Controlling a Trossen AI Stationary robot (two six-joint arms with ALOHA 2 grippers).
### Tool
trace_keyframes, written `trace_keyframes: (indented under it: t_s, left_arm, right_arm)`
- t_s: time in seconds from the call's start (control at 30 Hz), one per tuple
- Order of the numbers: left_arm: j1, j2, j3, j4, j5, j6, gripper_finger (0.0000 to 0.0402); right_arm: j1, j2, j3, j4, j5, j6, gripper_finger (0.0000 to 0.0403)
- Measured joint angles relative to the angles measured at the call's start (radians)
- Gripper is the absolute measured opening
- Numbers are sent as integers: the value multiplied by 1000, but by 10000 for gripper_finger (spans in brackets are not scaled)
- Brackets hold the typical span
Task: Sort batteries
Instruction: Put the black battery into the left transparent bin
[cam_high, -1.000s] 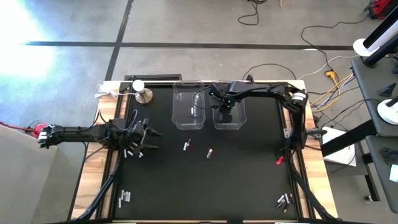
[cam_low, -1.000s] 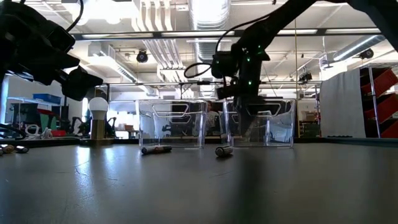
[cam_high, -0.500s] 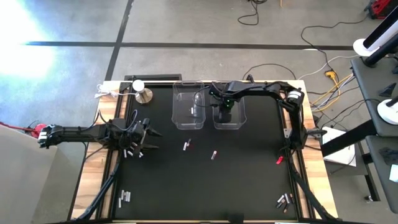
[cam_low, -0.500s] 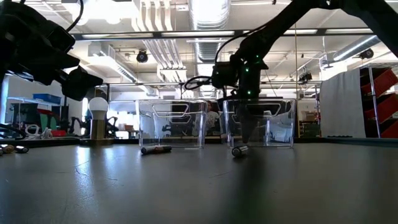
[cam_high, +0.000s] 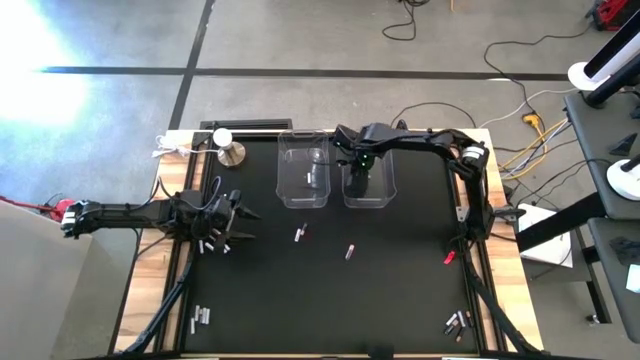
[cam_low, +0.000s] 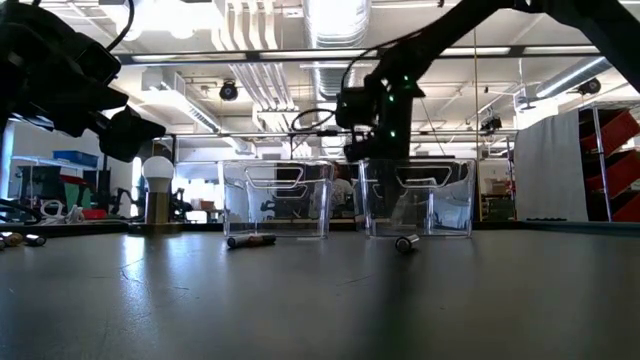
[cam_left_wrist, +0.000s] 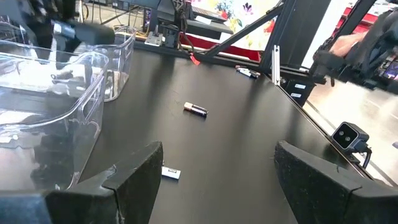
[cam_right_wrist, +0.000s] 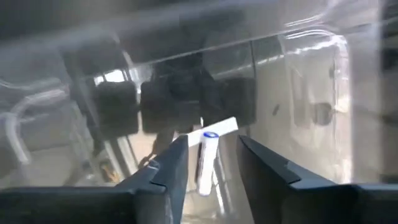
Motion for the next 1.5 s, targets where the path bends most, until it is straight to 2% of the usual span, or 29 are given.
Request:
trace_keyframes:
  t_s: [0.13,0.27,0.37,0.47,0.6,0.73,0.87,1.07,1.23,1.5]
  left_arm:
    - [0,0,0,0,0,0,284]
    - [0,0,0,0,0,0,284]
    - [0,0,0,0,0,0,284]
    - [0,0,0,0,0,0,284]
    - [0,0,0,0,0,0,284]
    - [0,0,0,0,0,0,284]
    - [0,0,0,0,0,0,284]
    - [0,0,0,0,0,0,284]
    - [0,0,0,0,0,0,284]
    - [0,0,0,0,0,0,284]
  right_arm:
    - [33,-2,145,-178,1,93,152]
    - [115,-2,290,-361,18,186,156]
    - [212,-4,398,-499,35,256,148]
    - [336,-5,485,-588,103,368,138]
    - [508,-5,527,-617,141,625,132]
    - [658,-2,472,-597,101,1018,143]
    - [762,9,376,-555,50,1453,173]
    - [820,9,169,-288,54,1904,217]
    - [793,10,-6,-53,51,2047,221]
    - [734,10,-106,-3,51,2068,174]
